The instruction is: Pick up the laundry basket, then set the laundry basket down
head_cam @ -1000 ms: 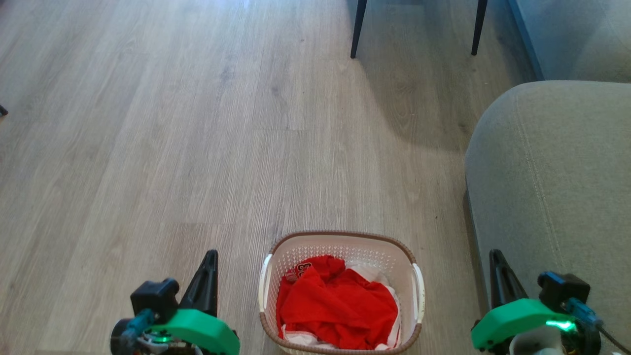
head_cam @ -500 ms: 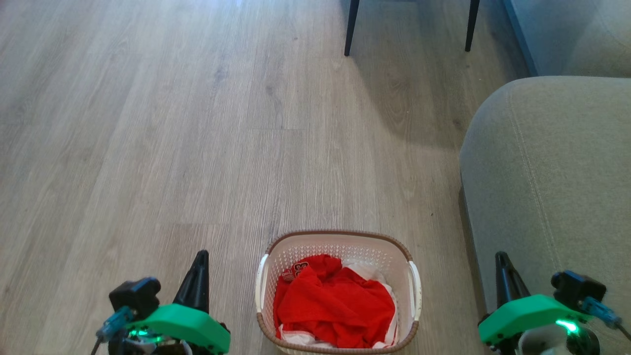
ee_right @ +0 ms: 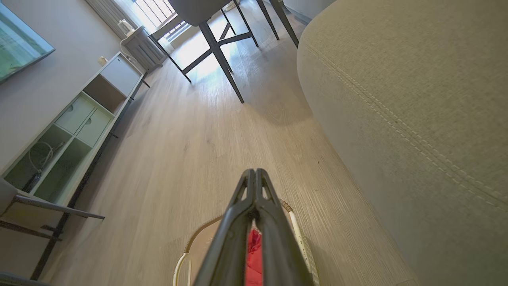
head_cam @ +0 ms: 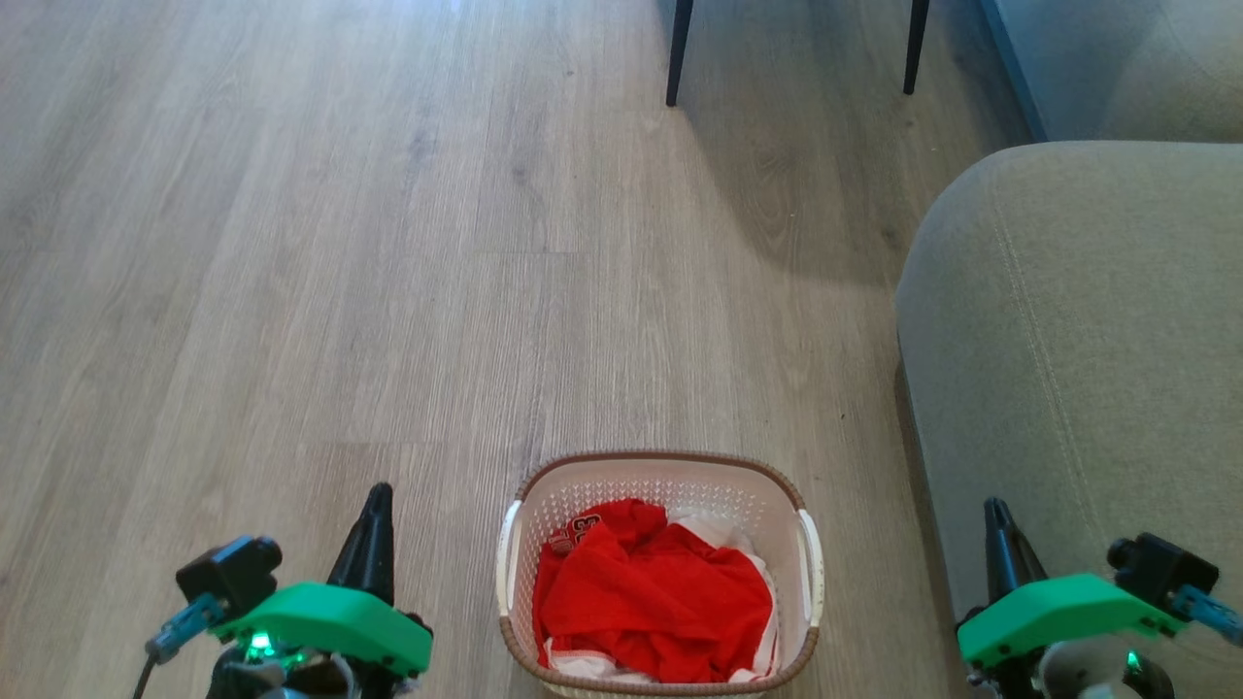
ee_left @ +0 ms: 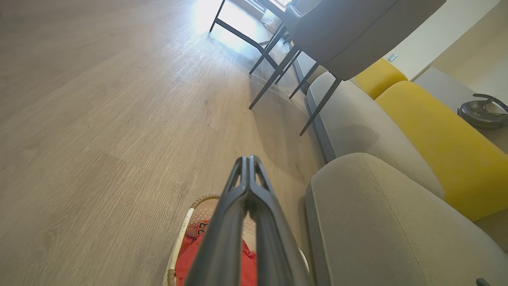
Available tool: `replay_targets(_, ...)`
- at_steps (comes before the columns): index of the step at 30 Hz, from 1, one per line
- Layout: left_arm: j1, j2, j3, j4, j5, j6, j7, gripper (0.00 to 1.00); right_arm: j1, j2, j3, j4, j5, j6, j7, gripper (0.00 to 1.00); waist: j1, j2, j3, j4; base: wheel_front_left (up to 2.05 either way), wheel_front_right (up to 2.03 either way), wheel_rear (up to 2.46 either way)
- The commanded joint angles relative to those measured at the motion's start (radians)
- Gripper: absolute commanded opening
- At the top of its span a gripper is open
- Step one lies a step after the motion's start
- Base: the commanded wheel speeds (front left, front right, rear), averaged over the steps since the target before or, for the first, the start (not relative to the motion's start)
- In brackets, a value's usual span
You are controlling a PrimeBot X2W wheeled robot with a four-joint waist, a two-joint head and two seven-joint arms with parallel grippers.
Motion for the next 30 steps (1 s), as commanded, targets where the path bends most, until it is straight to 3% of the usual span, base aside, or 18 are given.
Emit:
replay_targets(1, -0.056, 0.013, 0.023, -0.028, -0.031, -0.007, 0.005, 0.0, -0.062, -0.014, -0.005, -0.029, 0.031, 0.002, 0.01, 0.0, 0.0, 0.0, 0.001, -0.002, 0.0, 0.0, 0.0)
replay_targets(30, -0.084, 0.017, 0.1, -0.019, -0.36, -0.032, 0.083, 0.0, -0.092, -0.018, -0.046, -0.025, 0.349, 0.003, 0.091, 0.0, 0.0, 0.0, 0.01, -0.035, 0.0, 0.0, 0.0)
